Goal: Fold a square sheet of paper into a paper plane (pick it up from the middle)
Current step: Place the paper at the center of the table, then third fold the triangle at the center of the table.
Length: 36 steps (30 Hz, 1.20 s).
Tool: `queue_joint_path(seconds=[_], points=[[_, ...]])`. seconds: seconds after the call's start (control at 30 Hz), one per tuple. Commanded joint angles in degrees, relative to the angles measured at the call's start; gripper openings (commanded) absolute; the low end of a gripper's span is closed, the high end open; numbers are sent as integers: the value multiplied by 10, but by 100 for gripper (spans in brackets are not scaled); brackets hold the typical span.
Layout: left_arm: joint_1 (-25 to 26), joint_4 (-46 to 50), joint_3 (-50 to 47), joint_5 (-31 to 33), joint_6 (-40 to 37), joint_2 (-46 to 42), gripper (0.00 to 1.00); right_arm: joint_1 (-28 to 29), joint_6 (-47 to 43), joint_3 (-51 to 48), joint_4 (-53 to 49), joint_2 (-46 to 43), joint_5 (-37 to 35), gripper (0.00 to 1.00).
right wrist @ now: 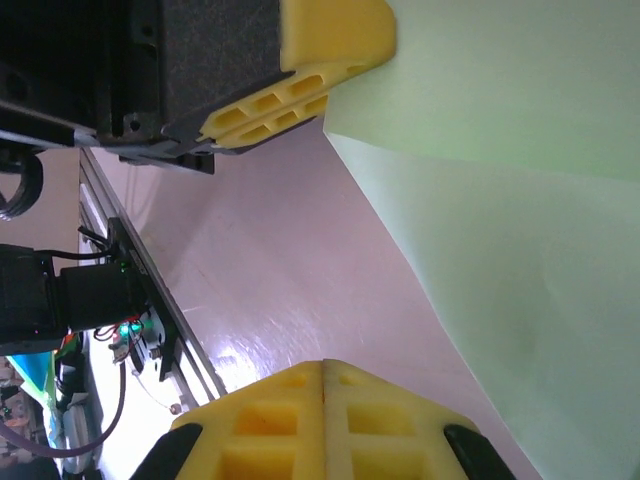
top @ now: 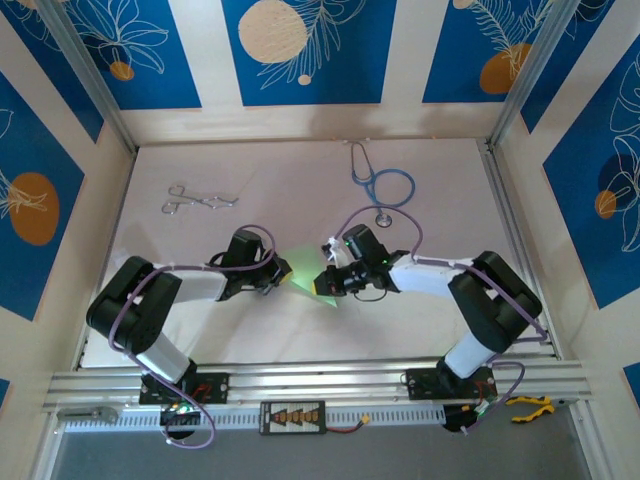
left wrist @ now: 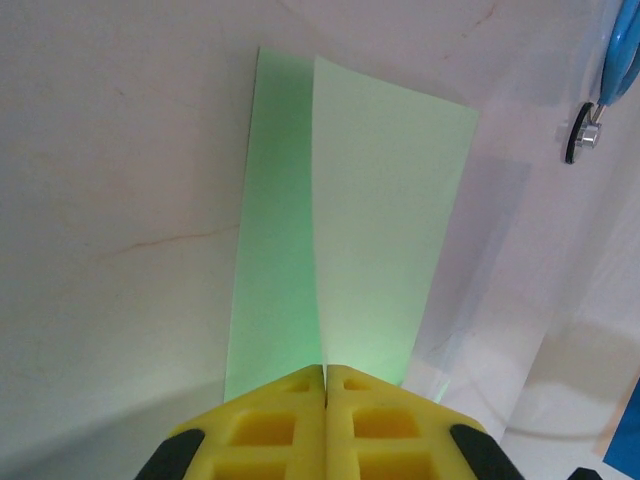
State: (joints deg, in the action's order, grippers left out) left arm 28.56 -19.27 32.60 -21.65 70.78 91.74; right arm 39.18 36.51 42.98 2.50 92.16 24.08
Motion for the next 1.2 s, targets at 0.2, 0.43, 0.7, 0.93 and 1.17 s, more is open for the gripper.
queue_joint_path(seconds=[0.2,0.43,0.7,0.93,1.17], points=[[-9,-3,-6,-7,-18,7,3,5,-9,58,-86,78,-10,2],[-10,-4,-7,-7,-24,16,1,5,-11,39,-98,88,-34,3],[-12,-6,-5,-8,-28,22,0,5,-19,37,-117,47,-33,6],[-13,-8,-6,-9,-28,24,0,2,-31,18,-138,50,-60,5],[-14,-9,-9,-9,-30,28,0,-6,-20,-3,-127,65,-75,5]])
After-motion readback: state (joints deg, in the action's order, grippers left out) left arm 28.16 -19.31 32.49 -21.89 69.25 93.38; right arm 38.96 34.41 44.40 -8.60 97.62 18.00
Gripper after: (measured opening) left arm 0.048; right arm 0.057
